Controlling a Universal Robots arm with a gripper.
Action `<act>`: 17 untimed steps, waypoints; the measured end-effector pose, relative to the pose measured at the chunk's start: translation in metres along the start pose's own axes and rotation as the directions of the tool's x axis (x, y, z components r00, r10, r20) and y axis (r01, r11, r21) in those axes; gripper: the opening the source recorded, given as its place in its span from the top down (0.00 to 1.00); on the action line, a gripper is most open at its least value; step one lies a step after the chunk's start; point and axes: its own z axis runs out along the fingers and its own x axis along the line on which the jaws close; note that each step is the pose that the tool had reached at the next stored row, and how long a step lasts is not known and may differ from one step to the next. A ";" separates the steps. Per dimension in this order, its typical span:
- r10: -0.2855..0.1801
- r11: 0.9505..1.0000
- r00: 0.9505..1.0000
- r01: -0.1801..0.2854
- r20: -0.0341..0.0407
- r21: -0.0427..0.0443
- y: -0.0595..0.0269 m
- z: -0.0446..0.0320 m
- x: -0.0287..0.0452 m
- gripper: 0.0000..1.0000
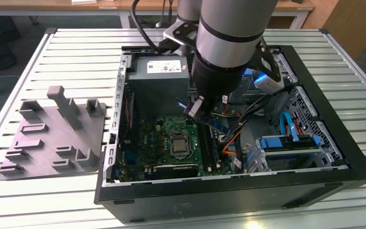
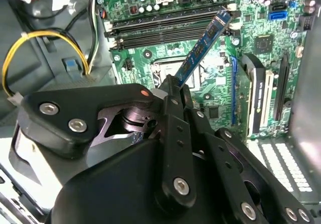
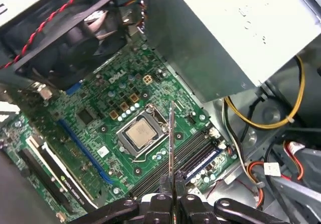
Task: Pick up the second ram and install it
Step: 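Insert the second ram into the second slot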
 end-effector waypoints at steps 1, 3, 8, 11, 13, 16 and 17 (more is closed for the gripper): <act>0.011 1.000 1.000 -0.011 0.001 0.001 0.0000 0.0000 0.0000 0.86; 0.033 0.999 0.999 -0.033 0.003 0.002 0.0000 0.0000 0.0000 0.86; 0.091 0.996 0.996 -0.091 0.008 0.006 0.0000 0.0001 0.0000 0.86; 0.125 0.992 0.992 -0.125 0.012 0.008 0.0000 0.0001 0.0000 0.86; 0.148 0.989 0.989 -0.148 0.014 0.009 0.0000 0.0001 0.0000 0.86; 0.183 0.983 0.983 -0.183 0.018 0.011 0.0000 0.0001 0.0000 0.86; 0.194 0.981 0.981 -0.195 0.019 0.012 0.0000 0.0002 0.0000 0.86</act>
